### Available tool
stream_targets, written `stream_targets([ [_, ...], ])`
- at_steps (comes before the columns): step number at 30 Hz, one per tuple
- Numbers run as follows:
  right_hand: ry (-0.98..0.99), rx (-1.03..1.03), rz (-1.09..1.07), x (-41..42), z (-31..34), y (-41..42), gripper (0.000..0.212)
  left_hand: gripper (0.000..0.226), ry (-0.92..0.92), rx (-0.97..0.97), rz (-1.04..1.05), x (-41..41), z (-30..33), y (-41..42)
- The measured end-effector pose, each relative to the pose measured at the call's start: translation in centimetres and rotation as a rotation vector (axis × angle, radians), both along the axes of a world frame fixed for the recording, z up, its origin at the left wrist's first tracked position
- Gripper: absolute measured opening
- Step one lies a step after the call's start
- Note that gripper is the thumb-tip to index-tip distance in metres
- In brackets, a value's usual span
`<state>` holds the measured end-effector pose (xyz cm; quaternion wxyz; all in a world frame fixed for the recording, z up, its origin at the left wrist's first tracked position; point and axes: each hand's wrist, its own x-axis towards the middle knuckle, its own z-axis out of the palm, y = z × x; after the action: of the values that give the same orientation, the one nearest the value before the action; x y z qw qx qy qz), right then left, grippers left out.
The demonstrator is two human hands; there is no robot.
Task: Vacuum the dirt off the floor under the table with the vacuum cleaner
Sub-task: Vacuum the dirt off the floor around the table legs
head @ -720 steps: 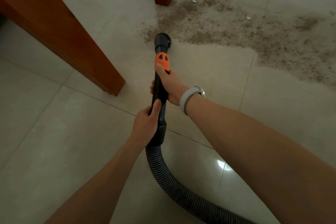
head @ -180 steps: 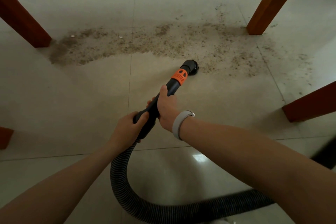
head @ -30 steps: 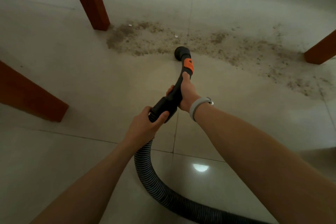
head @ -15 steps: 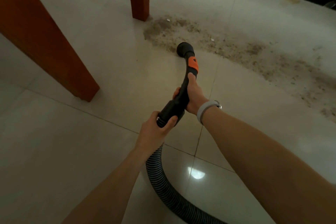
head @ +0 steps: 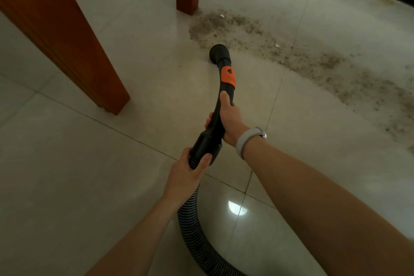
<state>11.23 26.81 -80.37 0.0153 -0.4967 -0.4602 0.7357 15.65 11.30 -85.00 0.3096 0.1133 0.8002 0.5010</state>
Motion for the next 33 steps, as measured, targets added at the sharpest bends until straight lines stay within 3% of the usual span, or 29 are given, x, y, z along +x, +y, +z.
stream_targets([
  [7, -0.026, 0.047, 0.081, -2.3, 1.4, -0.3, 0.033, 0.039, 0.306, -0.107, -0.07, -4.2, -0.4, -0.8],
  [9, -0.044, 0.032, 0.086, -2.1, 1.6, -0.3, 0.033, 0.055, 0.421, -0.507, -0.123, -6.4, -1.0, -1.7],
  [10, -0.051, 0.017, 0.089, -1.9, 1.7, -0.1, 0.034, 0.066, 0.362, -0.746, -0.194, -7.2, -1.2, -2.4],
  [12, -0.063, -0.031, 0.098, -1.4, 2.0, 0.1, 0.035, 0.09, 0.204, -0.93, -0.314, -8.1, -1.7, -3.5],
  [15, -0.066, -0.092, 0.116, -0.1, 2.4, -0.1, 0.037, 0.1, 0.174, -0.926, -0.356, -8.3, -2.0, -4.0],
  [25, -0.022, -0.126, 0.216, 2.3, 1.7, -2.4, 0.036, 0.101, 0.204, -0.961, -0.329, -8.4, -2.0, -4.1],
  [33, -0.009, -0.044, 0.356, -1.6, 1.6, -3.0, 0.034, 0.087, 0.285, -0.924, -0.349, -10.6, -1.2, -5.2],
])
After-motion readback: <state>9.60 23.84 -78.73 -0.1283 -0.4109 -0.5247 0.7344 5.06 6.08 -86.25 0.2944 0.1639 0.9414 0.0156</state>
